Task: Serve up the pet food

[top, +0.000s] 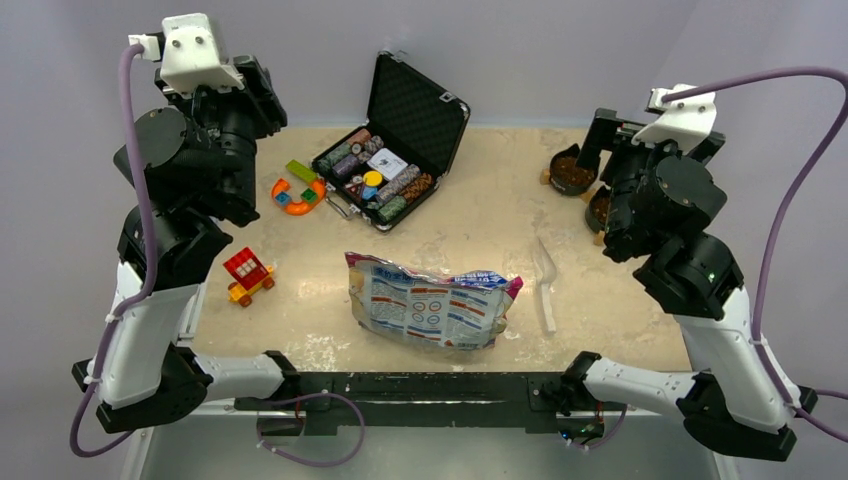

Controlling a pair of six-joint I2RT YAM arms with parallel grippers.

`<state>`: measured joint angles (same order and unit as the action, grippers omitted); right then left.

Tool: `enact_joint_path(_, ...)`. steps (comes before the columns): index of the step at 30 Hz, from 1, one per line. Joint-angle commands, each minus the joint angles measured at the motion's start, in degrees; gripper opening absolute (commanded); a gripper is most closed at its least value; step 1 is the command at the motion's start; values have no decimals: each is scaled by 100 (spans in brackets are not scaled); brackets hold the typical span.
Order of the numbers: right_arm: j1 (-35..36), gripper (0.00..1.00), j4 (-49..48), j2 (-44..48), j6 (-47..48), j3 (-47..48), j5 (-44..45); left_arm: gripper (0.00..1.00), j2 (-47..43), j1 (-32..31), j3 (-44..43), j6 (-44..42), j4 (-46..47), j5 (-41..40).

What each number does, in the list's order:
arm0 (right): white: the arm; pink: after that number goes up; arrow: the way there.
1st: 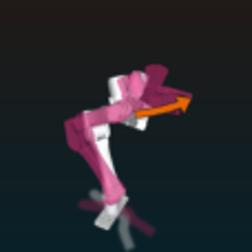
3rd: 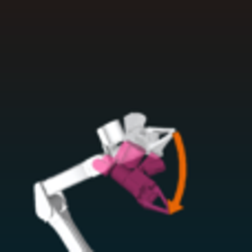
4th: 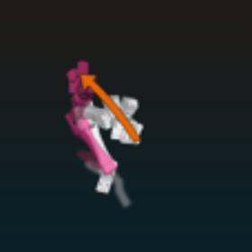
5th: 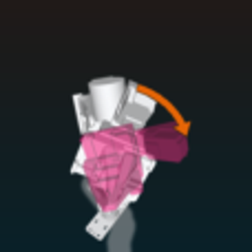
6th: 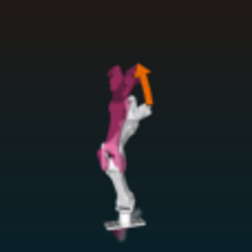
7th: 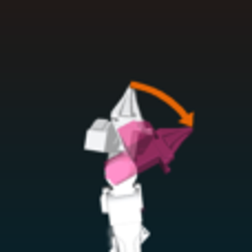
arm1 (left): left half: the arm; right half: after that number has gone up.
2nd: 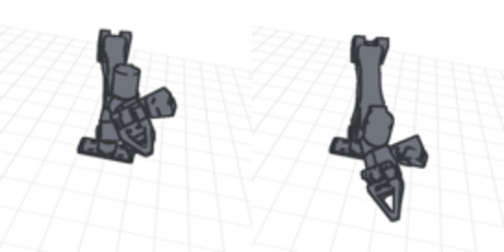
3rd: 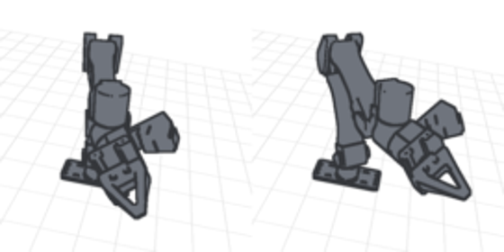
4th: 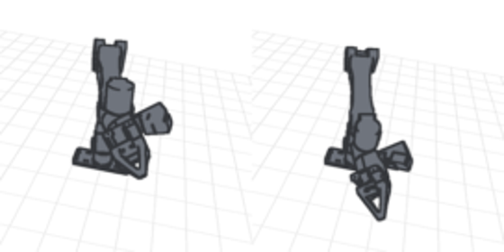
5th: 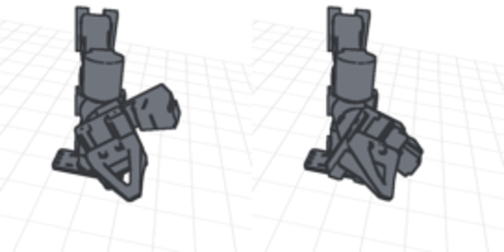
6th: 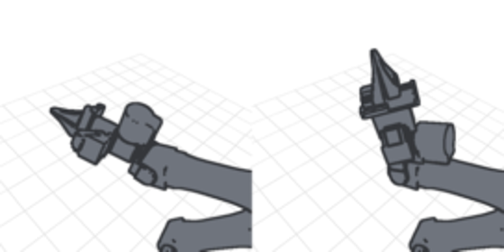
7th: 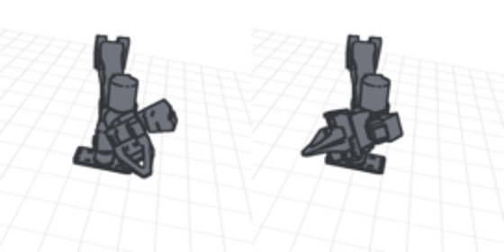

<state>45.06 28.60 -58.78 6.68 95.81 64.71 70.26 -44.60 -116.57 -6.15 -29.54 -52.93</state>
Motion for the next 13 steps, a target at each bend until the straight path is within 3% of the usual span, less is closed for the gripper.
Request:
enact_joint_path(1,4,99,-382,124,226,-27,168,57,-95,39,-144,391,-96,100)
enact_joint_path(8,3,99,-1318,349,1084,-145,-10,57,-125,39,-252,524,-111,189)
enact_joint_path(13,3,99,-1648,591,1173,-339,-205,57,-108,39,-274,188,237,246)
